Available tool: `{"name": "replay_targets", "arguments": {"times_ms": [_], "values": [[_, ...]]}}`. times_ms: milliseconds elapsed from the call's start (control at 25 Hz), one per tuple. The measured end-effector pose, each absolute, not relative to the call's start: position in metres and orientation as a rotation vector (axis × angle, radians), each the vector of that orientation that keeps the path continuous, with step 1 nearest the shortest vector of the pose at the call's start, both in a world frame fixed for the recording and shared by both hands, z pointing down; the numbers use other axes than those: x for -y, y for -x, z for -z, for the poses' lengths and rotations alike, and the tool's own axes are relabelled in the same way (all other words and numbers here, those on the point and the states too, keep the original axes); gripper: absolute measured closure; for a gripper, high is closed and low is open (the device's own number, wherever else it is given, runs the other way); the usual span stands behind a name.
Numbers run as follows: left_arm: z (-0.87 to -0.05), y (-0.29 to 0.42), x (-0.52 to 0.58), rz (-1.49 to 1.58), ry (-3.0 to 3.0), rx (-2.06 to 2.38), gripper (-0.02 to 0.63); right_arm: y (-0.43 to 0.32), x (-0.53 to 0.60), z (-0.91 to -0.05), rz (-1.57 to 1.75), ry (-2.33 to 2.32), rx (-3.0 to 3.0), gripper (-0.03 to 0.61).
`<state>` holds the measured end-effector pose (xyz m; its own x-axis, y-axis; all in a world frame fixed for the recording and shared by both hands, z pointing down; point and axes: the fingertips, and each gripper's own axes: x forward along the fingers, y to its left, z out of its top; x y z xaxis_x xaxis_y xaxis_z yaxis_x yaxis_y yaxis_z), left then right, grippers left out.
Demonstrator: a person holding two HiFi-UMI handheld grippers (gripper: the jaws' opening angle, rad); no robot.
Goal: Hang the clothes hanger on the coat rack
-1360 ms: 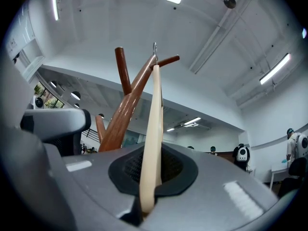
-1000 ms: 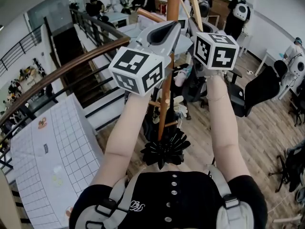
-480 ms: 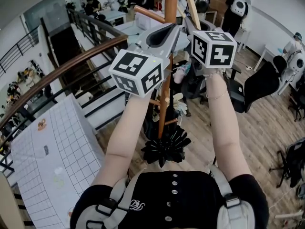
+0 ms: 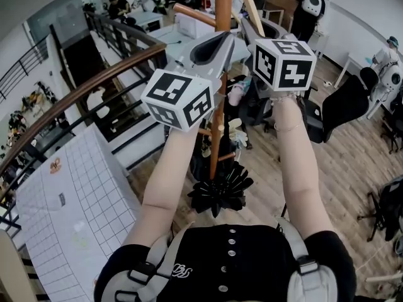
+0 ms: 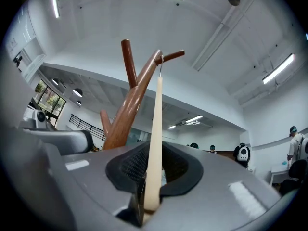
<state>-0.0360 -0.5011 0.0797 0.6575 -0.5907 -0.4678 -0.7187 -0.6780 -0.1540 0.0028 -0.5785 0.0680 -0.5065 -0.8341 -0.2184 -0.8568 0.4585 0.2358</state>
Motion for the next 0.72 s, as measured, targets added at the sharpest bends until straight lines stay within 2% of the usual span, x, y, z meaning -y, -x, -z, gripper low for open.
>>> {"name": "replay_targets", "arguments": {"times_ms": [200,720], "values": [[-0.089,0.031,0.497,-0.533,2.56,-1.034,0.617,-0.003,0.552,-0.07,-0.504,1.459,-2.604,0.491],[-0.111,0.02,0.469,-0.488,2.573,-1.031,0.617,-0.021,0.492,-0.084,-0.515,1.446,-2.523,0.46]]}}
